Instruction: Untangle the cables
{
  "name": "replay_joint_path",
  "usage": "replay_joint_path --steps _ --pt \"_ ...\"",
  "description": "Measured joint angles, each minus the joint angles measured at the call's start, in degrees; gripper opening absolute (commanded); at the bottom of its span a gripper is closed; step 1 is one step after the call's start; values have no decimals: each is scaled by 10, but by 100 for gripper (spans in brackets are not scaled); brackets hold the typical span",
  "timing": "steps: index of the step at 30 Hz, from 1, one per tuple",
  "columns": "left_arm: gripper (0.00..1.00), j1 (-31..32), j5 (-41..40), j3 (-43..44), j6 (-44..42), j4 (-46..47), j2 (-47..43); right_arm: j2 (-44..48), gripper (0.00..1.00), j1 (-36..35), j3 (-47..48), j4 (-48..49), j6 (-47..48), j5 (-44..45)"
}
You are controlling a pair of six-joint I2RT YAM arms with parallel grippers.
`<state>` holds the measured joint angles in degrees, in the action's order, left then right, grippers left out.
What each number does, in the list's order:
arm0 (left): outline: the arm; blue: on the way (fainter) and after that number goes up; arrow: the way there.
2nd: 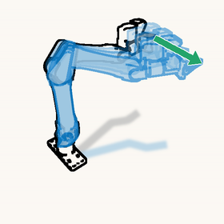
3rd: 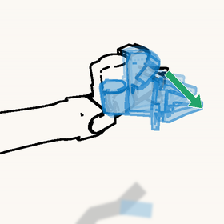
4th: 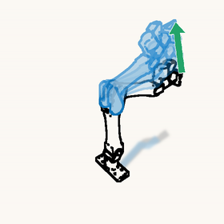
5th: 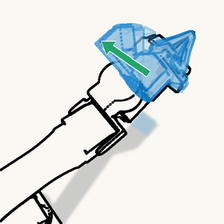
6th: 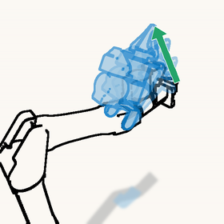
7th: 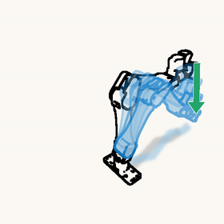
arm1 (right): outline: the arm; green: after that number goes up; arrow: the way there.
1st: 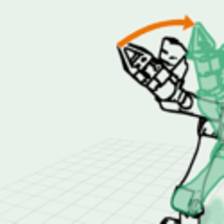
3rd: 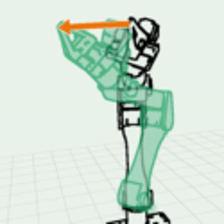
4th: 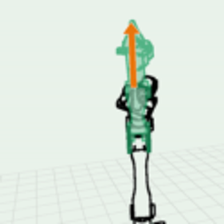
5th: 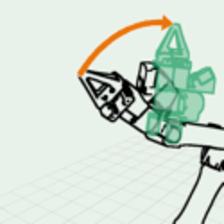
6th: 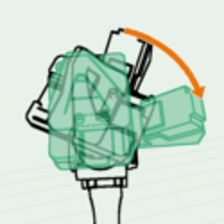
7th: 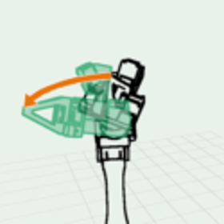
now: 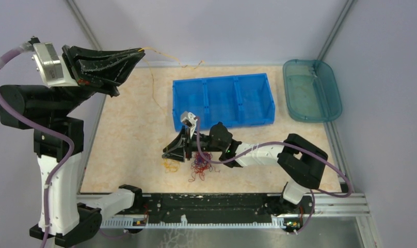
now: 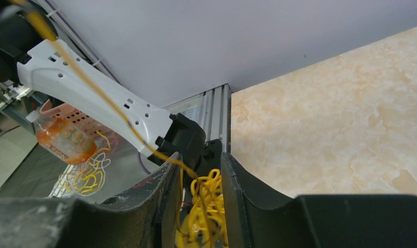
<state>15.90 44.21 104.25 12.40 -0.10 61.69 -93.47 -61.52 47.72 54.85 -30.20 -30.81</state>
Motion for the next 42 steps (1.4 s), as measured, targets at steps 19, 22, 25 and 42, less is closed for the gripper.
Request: replay_joint_path --steps 19,22,25,42 --pt "1 0 -5 75 7 -12 23 -62 49 -8 27 13 28 67" --pt "1 0 -5 75 12 -12 26 -64 66 -10 27 14 33 80" --pt "1 0 -6 75 19 -11 28 -62 71 -15 27 16 52 103" --pt "1 0 -7 103 30 -11 43 -26 52 -24 56 7 117 158"
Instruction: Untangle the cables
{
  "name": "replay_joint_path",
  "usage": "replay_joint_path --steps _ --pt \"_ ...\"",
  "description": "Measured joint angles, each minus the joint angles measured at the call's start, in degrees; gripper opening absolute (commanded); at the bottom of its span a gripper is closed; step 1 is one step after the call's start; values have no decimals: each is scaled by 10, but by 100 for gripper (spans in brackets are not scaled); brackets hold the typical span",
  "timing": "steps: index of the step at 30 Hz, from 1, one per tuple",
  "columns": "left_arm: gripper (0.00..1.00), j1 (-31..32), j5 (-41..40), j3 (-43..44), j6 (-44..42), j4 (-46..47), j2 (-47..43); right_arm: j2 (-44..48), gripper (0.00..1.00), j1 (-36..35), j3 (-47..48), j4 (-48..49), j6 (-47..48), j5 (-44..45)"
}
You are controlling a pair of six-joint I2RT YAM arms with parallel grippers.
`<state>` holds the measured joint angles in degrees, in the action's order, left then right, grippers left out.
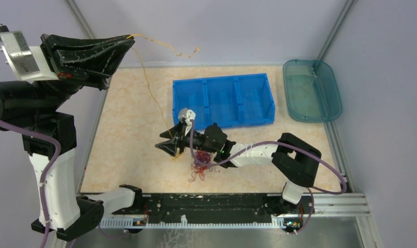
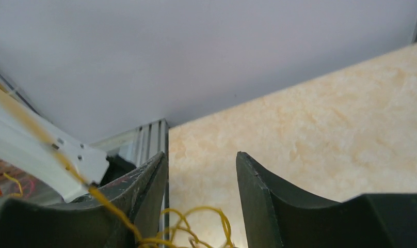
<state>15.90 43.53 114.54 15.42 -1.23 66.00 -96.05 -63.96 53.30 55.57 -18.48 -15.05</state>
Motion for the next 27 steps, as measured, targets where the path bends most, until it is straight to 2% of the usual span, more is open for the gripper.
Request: replay_joint_path --steps 7,12,19,23,27 --pt "0 0 -5 80 -7 0 35 -41 50 0 -80 36 -28 2" --pt "0 0 -23 92 -30 10 37 -57 47 0 -124 60 -45 6" --pt "0 -9 -80 114 -79 44 40 -83 36 0 -151 117 -63 23" --pt "0 -26 -126 135 -113 86 42 -103 26 0 -169 122 -72 33" --pt "0 -36 -151 167 -141 116 44 -103 0 0 -172 124 -72 39"
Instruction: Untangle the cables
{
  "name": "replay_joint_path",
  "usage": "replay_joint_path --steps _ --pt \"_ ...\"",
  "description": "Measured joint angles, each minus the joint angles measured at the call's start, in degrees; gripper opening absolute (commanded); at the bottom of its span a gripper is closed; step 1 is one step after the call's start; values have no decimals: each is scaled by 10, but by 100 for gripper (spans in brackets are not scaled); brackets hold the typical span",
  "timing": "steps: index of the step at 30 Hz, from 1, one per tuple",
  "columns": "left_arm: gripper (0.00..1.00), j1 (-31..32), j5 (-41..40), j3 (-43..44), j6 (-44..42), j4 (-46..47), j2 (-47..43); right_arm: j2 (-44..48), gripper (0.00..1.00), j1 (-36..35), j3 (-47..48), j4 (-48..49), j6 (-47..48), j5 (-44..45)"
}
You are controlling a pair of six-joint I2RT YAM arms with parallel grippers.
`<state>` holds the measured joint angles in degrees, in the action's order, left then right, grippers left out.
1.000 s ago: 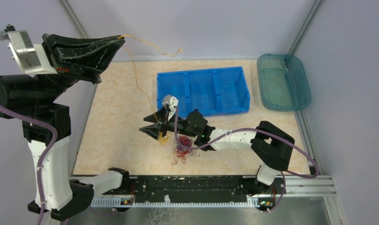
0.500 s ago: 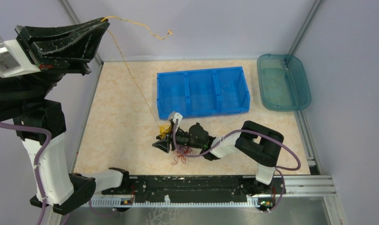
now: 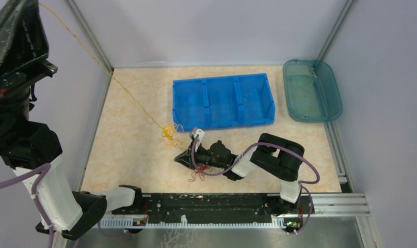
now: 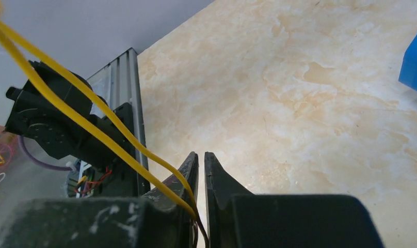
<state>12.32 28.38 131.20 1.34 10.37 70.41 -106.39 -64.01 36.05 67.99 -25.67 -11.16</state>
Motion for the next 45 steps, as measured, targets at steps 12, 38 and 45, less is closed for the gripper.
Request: replay_joint_path --steps 12,38,45 --pt "0 -103 -51 37 -115 145 36 0 0 2 -18 1 0 26" --pt "0 -127 -89 151 -472 330 198 18 0 63 -270 114 -87 197" --pt "0 -127 -87 147 -542 341 216 19 0 64 -276 115 -115 234"
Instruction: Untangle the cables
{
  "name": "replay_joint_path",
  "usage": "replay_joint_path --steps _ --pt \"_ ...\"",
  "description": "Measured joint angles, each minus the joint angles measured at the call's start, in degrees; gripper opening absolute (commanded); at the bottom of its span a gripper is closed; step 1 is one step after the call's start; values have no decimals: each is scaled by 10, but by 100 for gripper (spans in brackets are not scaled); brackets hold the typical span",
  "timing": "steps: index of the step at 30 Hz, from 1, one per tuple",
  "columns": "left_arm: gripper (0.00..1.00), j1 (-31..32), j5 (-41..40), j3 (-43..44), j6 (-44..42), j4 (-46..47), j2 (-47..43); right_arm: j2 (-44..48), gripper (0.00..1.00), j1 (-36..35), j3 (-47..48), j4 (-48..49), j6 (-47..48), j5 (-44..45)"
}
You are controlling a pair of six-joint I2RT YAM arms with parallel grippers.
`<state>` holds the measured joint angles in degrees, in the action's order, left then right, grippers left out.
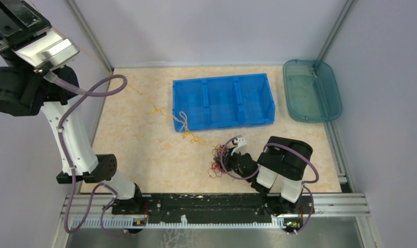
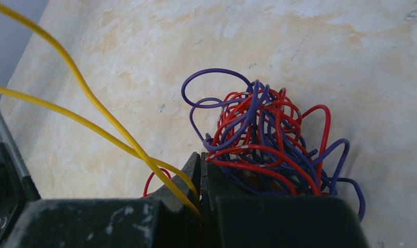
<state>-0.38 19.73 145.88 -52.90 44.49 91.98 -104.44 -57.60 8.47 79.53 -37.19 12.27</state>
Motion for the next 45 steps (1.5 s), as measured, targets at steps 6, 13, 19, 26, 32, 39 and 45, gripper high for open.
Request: replay_joint_path --steps 6,13,19,26,32,39,45 --pt "0 0 63 17 -142 21 29 35 18 1 6 -64 -41 63" --pt "0 0 76 -97 -134 6 -19 104 56 5 18 -139 -26 62" --pt "0 0 83 -305 3 -94 -160 237 71 6 137 -291 58 -44" --pt "0 0 110 -419 183 -195 -248 321 72 6 222 -374 125 -141" --pt "0 0 135 -438 301 -248 -261 284 71 6 288 -417 169 -230" --pt "0 0 148 -436 372 -282 -273 181 70 7 422 -400 201 -332" --pt "0 0 159 -433 399 -285 -287 122 70 7 455 -360 200 -385"
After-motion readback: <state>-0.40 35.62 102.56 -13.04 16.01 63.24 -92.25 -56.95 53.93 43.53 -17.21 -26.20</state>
